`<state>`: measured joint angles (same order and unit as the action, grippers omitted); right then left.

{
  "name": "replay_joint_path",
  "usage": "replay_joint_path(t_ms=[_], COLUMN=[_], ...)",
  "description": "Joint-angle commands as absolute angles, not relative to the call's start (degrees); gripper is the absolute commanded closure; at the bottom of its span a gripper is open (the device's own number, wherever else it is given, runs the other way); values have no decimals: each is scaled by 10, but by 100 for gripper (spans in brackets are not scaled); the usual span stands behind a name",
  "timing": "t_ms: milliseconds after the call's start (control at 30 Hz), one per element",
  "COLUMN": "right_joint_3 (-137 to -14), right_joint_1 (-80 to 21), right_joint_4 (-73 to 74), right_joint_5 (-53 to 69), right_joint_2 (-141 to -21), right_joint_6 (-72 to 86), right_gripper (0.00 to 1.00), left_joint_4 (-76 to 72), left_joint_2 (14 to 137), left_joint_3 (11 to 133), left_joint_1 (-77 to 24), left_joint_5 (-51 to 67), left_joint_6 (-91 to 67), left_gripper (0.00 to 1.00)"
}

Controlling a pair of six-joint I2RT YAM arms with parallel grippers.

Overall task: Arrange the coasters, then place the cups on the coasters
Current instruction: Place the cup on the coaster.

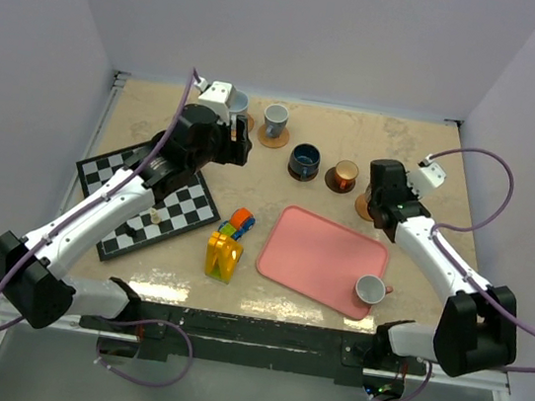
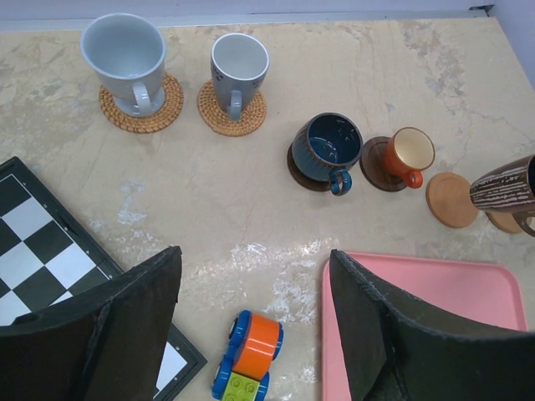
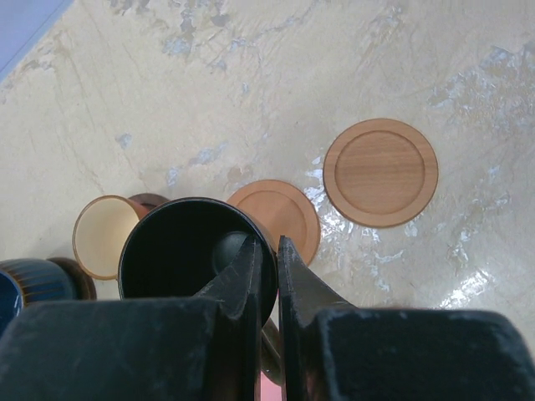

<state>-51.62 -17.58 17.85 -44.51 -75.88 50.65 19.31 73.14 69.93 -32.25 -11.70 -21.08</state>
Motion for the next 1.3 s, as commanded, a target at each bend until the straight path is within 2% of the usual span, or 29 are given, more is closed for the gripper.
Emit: replay_joint_path(t_ms=[0,700,1267], right_joint_3=[-512,-533,-529], right_joint_1=[-170,-168,-159], right_joint_4=[116,99,71], right_joint_5=[-490,-501,-501], right_joint_2=[-765,-853,-872], right_joint_6=[486,502,495], right_gripper=[100,100,100], left_joint_4=[158,156,156], left_joint_2=[710,700,709], left_joint_3=[694,686,693], left_joint_1=[-317,-317,-314], left_joint_5=[-111,-126,-120], left_joint_6=[-225,-226,-223], left_gripper=[24,23,24])
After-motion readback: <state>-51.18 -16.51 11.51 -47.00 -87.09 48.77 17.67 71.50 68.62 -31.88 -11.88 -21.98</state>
